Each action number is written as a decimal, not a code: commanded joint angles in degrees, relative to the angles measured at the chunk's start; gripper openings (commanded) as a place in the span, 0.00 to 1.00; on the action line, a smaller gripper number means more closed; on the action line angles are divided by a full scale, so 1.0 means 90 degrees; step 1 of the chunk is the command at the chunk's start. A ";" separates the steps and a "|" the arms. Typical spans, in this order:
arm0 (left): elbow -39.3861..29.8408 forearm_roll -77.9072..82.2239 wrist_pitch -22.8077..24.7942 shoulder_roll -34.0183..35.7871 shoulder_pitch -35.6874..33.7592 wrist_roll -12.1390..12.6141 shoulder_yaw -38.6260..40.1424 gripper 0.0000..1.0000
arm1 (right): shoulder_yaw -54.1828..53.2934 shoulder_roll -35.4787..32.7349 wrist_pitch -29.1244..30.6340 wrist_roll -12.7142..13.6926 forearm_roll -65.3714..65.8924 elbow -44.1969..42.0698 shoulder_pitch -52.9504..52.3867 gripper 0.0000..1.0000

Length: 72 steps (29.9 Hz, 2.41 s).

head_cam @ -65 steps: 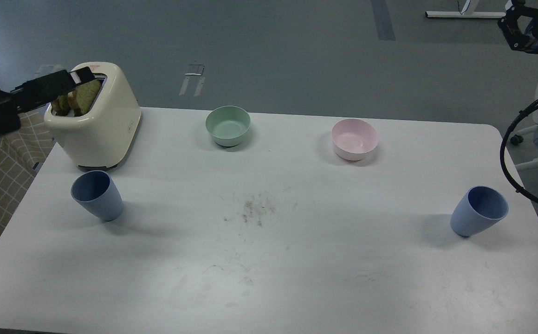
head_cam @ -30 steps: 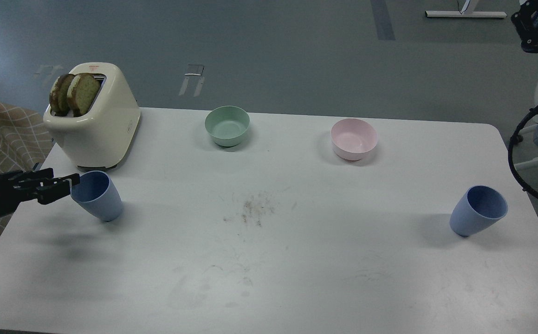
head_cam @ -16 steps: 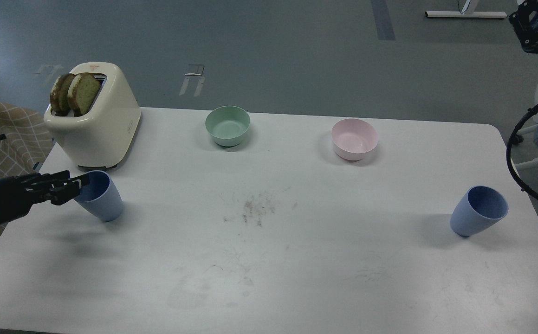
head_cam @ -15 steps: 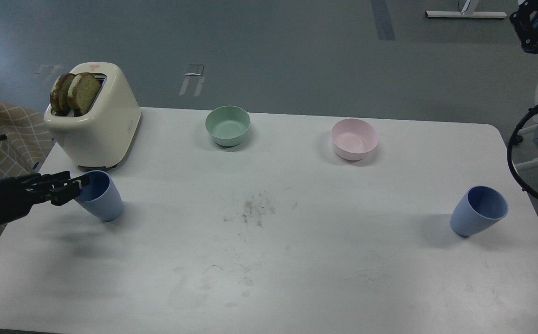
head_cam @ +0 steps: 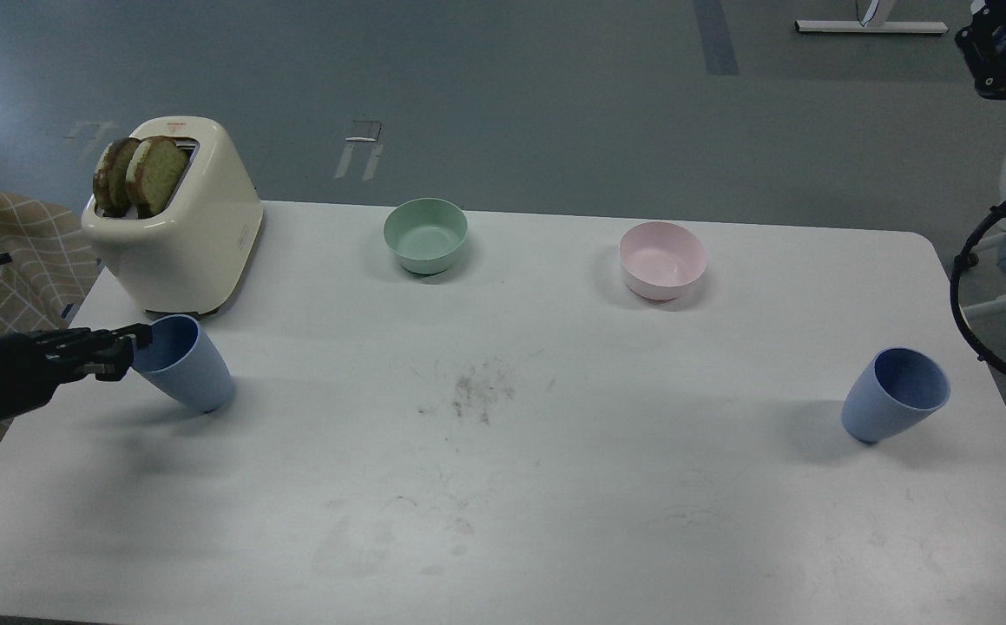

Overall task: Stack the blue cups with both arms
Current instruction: 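Close the left gripper around the side of the nearby blue cup, then lift the blue cup with the left gripper and carry it to table center, then release the cup upright and withdraw the left arm to rest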

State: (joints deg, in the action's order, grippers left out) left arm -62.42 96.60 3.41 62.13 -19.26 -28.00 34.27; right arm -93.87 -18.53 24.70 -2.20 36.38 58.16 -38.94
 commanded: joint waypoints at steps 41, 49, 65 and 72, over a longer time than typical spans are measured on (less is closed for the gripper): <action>-0.0867 0.3156 0.1681 -0.4042 -0.3612 0.0220 -0.1728 0.00 | -0.1445 -0.0793 0.0366 0.0000 -0.0039 0.0002 0.1231 1.00; -0.0818 0.3156 0.1691 -0.4129 -0.3592 0.0298 -0.1982 0.00 | -0.1435 -0.0783 0.0366 0.0010 -0.0039 0.0022 0.1231 1.00; -0.0808 0.3156 0.1701 -0.4208 -0.3533 0.0796 -0.1913 0.52 | -0.1435 -0.0783 0.0366 0.0010 -0.0039 0.0022 0.1280 1.00; -0.0848 0.2891 0.1691 -0.4071 -0.3611 0.0787 -0.1680 0.80 | -0.1435 -0.0793 0.0366 0.0010 -0.0039 0.0022 0.1329 1.00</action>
State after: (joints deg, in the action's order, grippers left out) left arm -69.94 124.58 18.73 24.93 -51.29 -20.83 17.79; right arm -106.78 -25.62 28.00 -2.11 36.03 58.38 -27.29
